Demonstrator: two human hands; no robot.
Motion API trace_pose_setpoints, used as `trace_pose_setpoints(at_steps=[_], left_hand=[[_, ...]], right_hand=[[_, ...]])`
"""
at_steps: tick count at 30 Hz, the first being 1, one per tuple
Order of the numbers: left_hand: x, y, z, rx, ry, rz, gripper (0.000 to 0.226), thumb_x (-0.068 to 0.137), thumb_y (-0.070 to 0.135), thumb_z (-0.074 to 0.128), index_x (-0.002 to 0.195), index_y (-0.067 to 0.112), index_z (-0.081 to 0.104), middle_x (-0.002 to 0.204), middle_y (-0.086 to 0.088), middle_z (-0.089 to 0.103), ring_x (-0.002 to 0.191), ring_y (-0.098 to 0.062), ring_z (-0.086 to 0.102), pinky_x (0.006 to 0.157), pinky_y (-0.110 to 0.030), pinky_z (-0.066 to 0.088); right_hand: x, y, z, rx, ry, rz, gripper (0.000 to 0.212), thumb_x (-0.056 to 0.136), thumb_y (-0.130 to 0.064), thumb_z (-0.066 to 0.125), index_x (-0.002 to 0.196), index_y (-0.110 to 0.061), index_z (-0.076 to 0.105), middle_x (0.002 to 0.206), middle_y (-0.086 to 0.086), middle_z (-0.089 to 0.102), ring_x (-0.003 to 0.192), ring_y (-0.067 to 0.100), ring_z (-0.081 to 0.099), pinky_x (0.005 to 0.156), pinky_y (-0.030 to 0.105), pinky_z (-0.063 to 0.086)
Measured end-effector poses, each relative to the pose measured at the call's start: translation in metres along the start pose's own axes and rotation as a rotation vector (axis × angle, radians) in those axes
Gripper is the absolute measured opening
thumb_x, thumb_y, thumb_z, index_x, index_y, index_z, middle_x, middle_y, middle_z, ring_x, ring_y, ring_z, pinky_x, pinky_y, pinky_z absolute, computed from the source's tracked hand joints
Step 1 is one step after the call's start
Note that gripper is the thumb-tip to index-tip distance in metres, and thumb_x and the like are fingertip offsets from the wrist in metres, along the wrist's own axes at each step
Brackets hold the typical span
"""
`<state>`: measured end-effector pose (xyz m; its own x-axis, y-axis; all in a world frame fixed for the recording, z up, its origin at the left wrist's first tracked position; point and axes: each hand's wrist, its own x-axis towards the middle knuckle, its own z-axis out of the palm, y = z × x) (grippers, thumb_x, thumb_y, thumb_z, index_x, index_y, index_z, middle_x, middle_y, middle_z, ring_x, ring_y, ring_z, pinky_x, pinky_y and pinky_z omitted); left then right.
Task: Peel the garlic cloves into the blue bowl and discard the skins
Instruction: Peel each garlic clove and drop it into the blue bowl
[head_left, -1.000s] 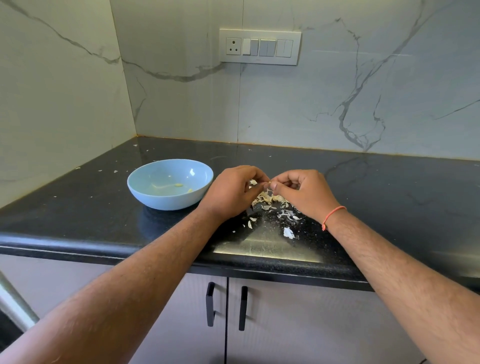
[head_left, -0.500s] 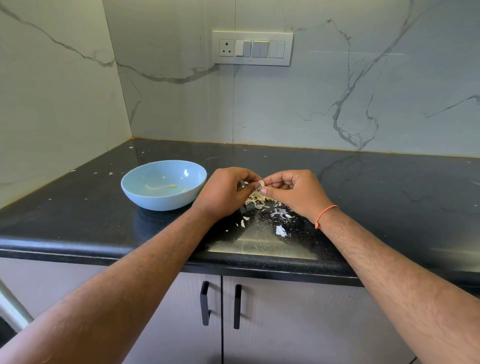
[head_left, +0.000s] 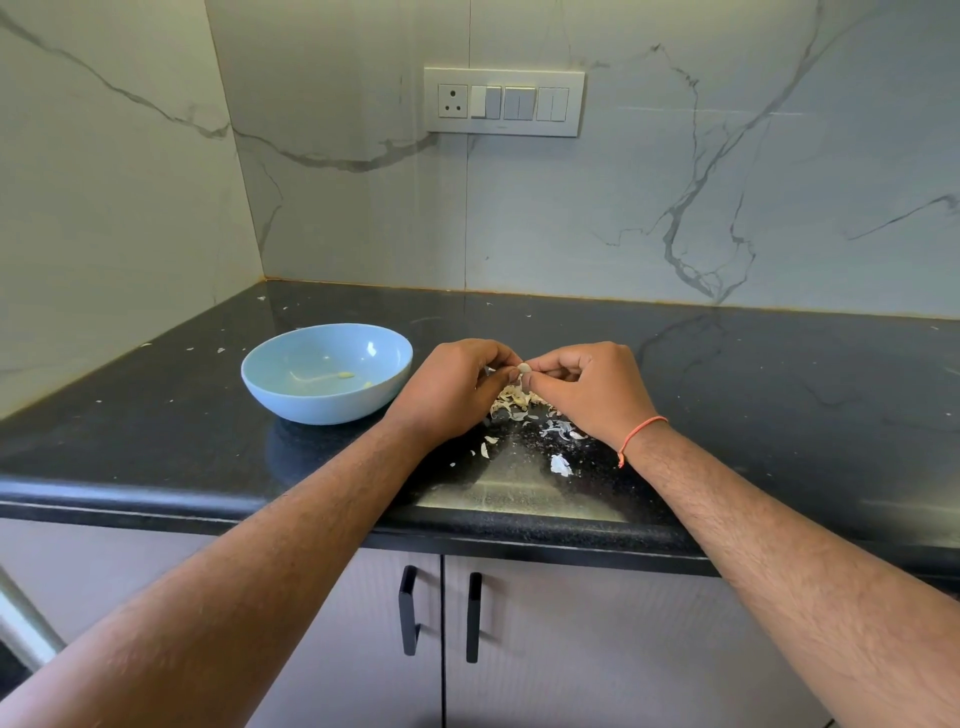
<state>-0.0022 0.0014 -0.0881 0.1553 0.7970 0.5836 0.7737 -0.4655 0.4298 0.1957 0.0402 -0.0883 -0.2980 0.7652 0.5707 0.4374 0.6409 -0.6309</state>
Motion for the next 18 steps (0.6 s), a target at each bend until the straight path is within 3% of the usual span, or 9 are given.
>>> trace_pose_setpoints(at_steps=[3,6,11,18], left_hand=[[-0.0011,0.0000,0.0001,-0.053,0.022,-0.023,0.008,0.101,0.026,0.071,0.104,0.022,0.077,0.078,0.026,0.065,0.072,0.011,0.060,0.062,-0.006,0.040],[-0.0016,0.0005,-0.0016,-0.167,0.024,-0.083,0.007,0.101,0.027,0.071,0.100,0.022,0.076,0.067,0.025,0.067,0.059,0.003,0.061,0.056,-0.009,0.043],[0.0005,0.0013,-0.0071,-0.397,-0.057,-0.175,0.015,0.103,0.018,0.068,0.104,0.007,0.077,0.056,0.024,0.063,0.047,0.005,0.051,0.052,-0.008,0.040],[0.0023,-0.0045,-0.0093,-0.539,-0.127,-0.234,0.015,0.105,0.016,0.064,0.103,0.005,0.074,0.056,0.016,0.063,0.046,0.001,0.046,0.048,-0.015,0.040]], right_hand=[[0.0014,0.0027,-0.0018,0.078,-0.027,0.035,0.010,0.086,-0.027,0.085,0.094,-0.022,0.085,0.073,-0.012,0.077,0.067,-0.002,0.070,0.065,0.012,0.052],[0.0030,0.0051,-0.0033,0.221,-0.074,0.082,0.015,0.086,-0.020,0.085,0.100,-0.016,0.084,0.084,-0.005,0.081,0.082,0.008,0.077,0.076,0.023,0.060],[0.0044,0.0028,-0.0054,0.385,-0.125,0.162,0.017,0.087,-0.013,0.083,0.104,-0.007,0.082,0.079,0.000,0.079,0.062,-0.002,0.063,0.055,0.010,0.045],[0.0070,0.0080,-0.0055,0.409,-0.160,0.149,0.017,0.089,-0.010,0.080,0.106,-0.006,0.081,0.065,-0.013,0.073,0.059,-0.004,0.062,0.055,0.008,0.044]])
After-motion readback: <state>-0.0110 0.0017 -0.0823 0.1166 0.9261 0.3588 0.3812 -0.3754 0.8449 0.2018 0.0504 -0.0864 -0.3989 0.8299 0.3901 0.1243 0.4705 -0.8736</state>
